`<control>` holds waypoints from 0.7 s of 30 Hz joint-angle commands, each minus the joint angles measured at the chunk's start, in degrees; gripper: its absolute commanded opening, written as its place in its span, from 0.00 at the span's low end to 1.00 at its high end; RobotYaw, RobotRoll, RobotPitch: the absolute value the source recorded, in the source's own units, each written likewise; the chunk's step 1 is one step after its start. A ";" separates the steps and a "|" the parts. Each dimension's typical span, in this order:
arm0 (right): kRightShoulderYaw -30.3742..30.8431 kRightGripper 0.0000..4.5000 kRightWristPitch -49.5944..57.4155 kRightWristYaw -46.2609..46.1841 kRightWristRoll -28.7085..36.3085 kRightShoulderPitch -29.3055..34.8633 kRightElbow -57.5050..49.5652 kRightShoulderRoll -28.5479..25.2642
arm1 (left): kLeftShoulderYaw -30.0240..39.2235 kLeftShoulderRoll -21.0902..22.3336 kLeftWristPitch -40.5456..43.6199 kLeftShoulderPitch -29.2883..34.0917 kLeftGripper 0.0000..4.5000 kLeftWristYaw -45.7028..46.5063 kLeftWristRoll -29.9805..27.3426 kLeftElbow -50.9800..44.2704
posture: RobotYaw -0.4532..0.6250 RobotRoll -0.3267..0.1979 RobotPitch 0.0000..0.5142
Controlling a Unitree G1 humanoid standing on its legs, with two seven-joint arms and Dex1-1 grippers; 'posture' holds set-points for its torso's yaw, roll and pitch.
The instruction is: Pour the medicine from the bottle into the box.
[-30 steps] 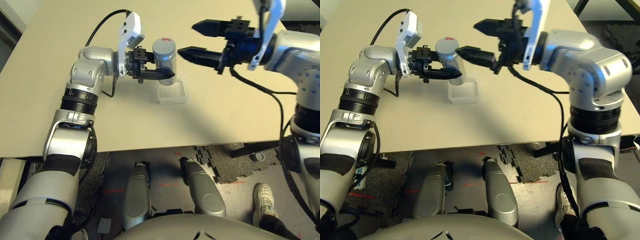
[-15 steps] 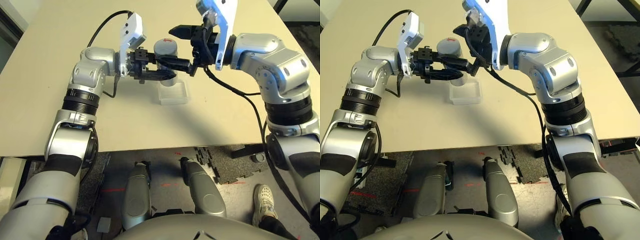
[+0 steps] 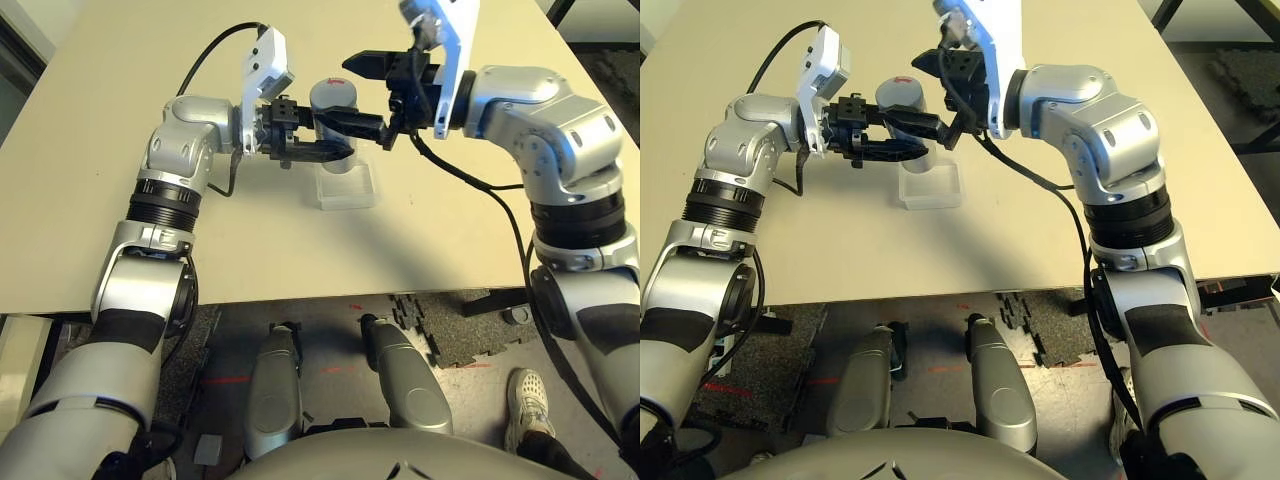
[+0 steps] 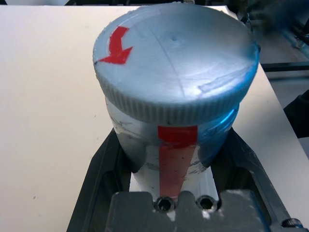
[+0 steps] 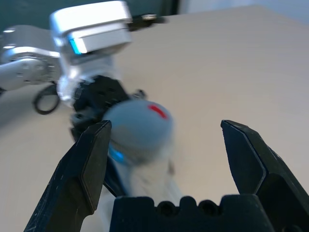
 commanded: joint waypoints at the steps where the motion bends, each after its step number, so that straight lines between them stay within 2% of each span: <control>1: -2.55 1.00 2.88 -0.69 2.07 2.56 -3.39 -1.76 | 0.12 0.19 -1.42 -0.17 0.54 -0.11 1.02 1.83 | 0.36 0.62 0.40; 9: -3.78 1.00 6.21 -0.62 5.27 4.78 -7.38 -4.04 | 0.31 0.13 -4.01 -1.55 0.54 -0.51 1.70 6.09 | 0.35 0.62 0.39; 14: -1.90 1.00 5.12 -2.24 5.01 3.20 -6.58 -1.54 | 0.25 -0.36 -4.99 -2.21 0.54 -0.63 1.94 7.48 | 0.34 0.62 0.39; 21: 3.36 1.00 -0.57 -3.39 -0.51 -1.59 0.52 3.07 | 0.09 -1.02 -4.47 -1.90 0.54 -0.68 1.82 6.12 | 0.36 0.62 0.38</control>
